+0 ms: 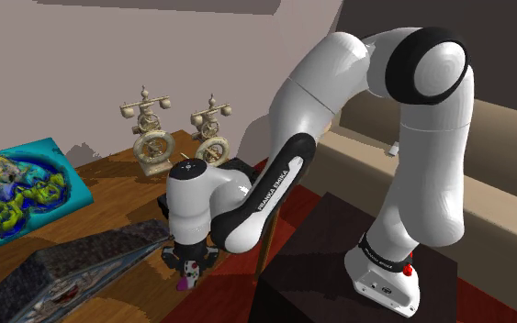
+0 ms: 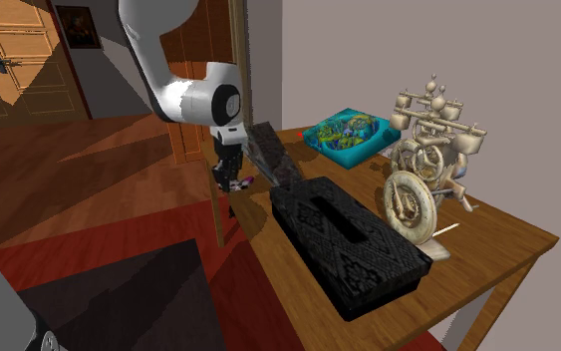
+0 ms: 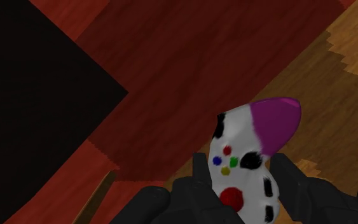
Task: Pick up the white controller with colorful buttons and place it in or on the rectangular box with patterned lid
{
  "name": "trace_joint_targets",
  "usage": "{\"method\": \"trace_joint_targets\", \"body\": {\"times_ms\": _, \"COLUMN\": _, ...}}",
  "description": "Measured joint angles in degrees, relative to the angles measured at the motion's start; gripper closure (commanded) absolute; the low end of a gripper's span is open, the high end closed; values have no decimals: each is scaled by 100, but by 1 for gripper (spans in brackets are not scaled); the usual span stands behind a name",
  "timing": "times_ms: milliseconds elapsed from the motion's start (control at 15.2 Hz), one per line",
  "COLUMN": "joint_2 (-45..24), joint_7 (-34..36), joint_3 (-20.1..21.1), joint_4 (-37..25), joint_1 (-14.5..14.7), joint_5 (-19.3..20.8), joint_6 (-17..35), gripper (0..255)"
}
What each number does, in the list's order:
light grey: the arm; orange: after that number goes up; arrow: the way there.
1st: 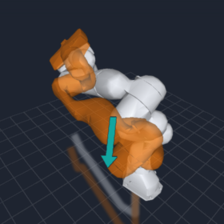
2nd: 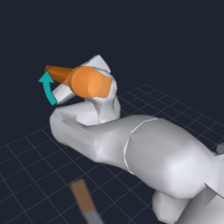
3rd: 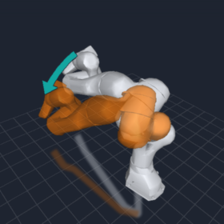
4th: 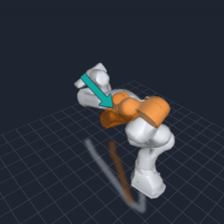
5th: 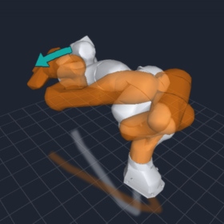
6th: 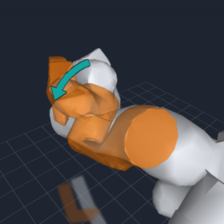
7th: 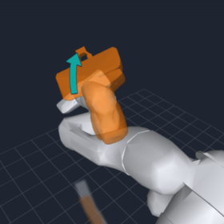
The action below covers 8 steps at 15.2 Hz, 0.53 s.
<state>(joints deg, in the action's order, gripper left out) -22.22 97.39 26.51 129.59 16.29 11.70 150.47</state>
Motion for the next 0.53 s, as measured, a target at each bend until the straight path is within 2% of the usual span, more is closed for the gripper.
{"method": "trace_joint_targets", "body": {"times_ms": 528, "joint_2": 566, "joint_7": -292, "joint_3": 299, "joint_4": 5, "joint_1": -239, "joint_5": -444, "joint_6": -513, "gripper": 255}}
